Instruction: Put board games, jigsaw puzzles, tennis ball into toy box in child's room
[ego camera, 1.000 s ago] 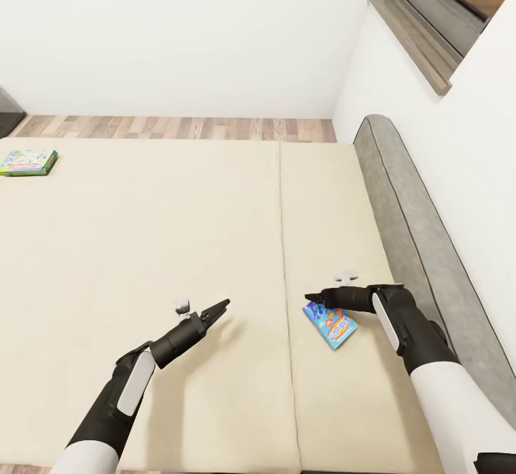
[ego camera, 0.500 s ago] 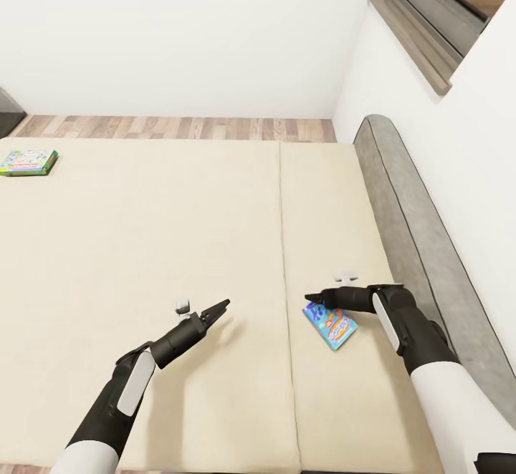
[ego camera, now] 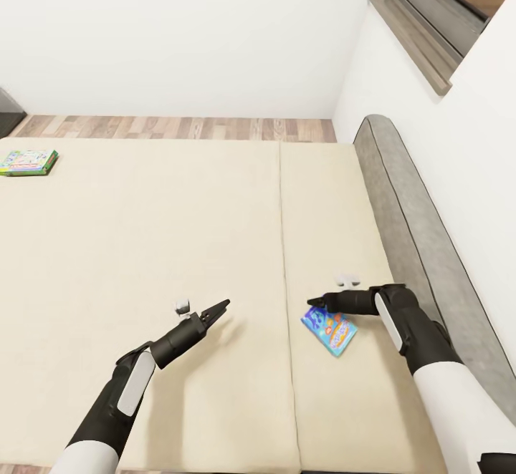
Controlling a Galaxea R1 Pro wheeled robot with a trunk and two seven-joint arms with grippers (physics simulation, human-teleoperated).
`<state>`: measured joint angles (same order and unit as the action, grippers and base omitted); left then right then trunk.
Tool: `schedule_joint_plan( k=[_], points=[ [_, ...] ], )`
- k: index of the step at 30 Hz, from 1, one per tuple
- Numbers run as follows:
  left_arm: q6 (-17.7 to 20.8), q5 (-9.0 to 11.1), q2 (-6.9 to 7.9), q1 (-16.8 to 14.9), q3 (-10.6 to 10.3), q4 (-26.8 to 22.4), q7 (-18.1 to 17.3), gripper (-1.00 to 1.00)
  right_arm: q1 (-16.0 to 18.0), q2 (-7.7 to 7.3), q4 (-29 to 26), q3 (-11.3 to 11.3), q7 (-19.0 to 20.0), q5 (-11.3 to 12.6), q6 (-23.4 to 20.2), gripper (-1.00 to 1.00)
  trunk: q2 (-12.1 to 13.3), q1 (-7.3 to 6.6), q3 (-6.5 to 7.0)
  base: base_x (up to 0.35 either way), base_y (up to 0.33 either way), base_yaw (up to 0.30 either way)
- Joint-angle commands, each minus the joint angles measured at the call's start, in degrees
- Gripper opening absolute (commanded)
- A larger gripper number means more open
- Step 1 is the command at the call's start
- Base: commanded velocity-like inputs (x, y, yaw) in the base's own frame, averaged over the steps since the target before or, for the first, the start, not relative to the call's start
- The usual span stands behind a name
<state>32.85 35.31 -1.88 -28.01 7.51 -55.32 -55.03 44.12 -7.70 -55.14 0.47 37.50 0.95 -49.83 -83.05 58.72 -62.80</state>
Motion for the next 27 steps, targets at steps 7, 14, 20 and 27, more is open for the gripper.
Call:
schedule_joint_plan(
  k=[7,14,20,27],
  points=[
    [0.5,0.1,-0.05,0.0,0.1,0.0,-0.1,1.00,0.0,-0.27,1.0,0.1,0.2,-0.9,-2.8,1.00,0.0,0.00,-0.04,0.000,0.000,0.000],
    [0.5,0.1,-0.05,0.0,0.1,0.0,-0.1,1.00,0.0,-0.38,0.7,0.1,1.5,-0.8,-4.0,1.00,0.0,0.00,-0.04,0.000,0.000,0.000],
    [0.5,0.1,-0.05,0.0,0.1,0.0,-0.1,1.00,0.0,-0.48,0.5,0.1,5.8,-0.9,-4.5,1.00,0.0,0.00,-0.04,0.000,0.000,0.000],
    [0.5,0.1,-0.05,0.0,0.1,0.0,-0.1,1.00,0.0,-0.75,0.5,0.1,10.1,-2.6,-4.8,1.00,0.0,0.00,-0.04,0.000,0.000,0.000]
  ],
)
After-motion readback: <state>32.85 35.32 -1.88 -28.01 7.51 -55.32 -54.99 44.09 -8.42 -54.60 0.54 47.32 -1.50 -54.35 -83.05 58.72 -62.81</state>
